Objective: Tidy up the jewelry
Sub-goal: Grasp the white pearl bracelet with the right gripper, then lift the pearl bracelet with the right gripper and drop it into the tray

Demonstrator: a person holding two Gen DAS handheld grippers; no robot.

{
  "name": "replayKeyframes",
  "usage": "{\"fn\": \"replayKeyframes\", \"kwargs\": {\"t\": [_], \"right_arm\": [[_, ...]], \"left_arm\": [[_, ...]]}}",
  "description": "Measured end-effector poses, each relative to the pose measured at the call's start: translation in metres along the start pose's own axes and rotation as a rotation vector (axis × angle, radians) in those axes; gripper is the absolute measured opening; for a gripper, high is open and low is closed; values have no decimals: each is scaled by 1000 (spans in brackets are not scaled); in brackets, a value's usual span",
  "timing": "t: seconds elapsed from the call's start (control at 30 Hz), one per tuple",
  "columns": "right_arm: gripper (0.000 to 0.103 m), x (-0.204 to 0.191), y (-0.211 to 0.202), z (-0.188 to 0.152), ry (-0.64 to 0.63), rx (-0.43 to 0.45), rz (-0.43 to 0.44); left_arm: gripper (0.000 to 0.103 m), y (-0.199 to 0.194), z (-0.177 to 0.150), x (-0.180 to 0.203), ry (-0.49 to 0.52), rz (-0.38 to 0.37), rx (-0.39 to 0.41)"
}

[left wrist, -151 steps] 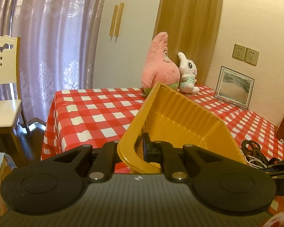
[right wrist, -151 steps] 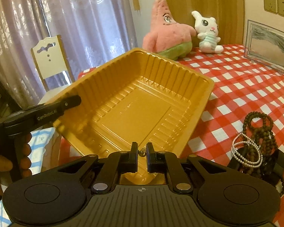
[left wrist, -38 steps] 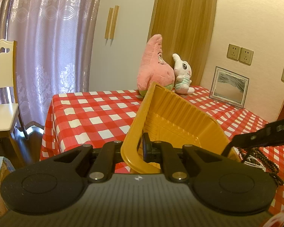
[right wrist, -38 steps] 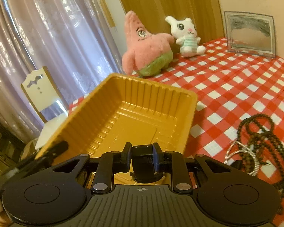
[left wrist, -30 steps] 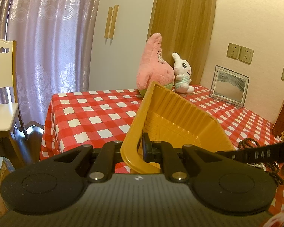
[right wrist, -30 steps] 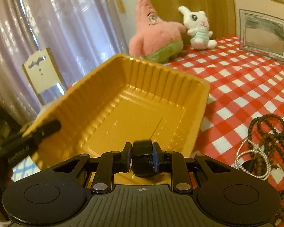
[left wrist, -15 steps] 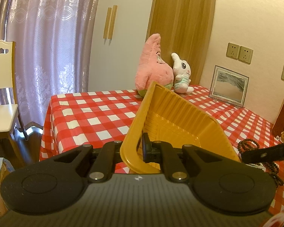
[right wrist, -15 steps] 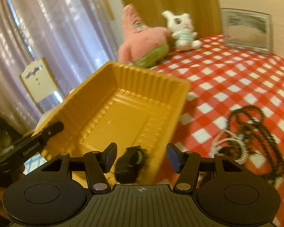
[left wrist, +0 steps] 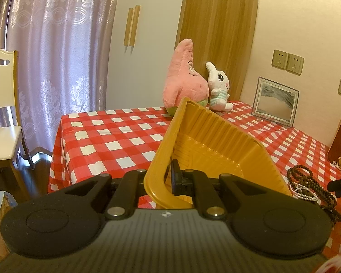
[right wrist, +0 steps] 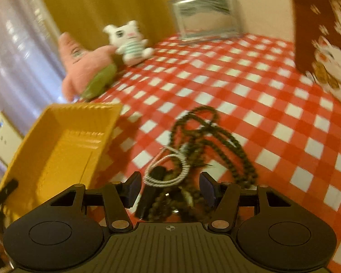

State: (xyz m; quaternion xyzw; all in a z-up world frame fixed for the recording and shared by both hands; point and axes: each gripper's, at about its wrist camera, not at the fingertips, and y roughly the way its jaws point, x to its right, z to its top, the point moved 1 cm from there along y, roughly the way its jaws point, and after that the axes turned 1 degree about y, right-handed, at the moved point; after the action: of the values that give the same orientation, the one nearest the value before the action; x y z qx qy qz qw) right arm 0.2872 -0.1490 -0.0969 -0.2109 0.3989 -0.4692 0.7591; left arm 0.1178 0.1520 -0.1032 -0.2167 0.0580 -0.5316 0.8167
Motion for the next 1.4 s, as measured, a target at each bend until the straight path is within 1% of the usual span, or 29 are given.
{"fn": "replayKeyframes", "kwargs": {"t": [0.07,0.1,0.13,0.23,0.43,0.5,0.57,0.6,0.73,0.8,1.13,1.4], "right_arm": [[49,11,3,3,49,-8,17],[41,15,5,3,71,-15,24],[35,19,10,4,98,-26,30],[32,28,21,5,161,-41,46],[21,33,36,5,211,-41,44],[19,35,41,6,231,-46,36],[13,36,43,6,235,-45,33],[3,36,44,6,230,-45,35],[3,30,37,10,180,-15,31],[3,28,30,14,174,10,48],[3,0,-24,50,128,136,167],[3,-31,-57,70,79,187,262]], "left_arm": [[9,0,0,0,-1,1,-1],[9,1,0,-1,-1,2,-2],[9,1,0,0,0,1,-1],[9,1,0,0,1,1,-1],[9,1,0,0,0,2,-1],[9,1,0,0,0,2,-1],[9,1,0,0,1,2,-1],[9,1,0,1,0,1,-1],[9,1,1,0,1,1,-1],[9,2,1,0,1,2,0],[9,2,2,0,3,1,0],[9,2,3,0,3,0,1]]}}
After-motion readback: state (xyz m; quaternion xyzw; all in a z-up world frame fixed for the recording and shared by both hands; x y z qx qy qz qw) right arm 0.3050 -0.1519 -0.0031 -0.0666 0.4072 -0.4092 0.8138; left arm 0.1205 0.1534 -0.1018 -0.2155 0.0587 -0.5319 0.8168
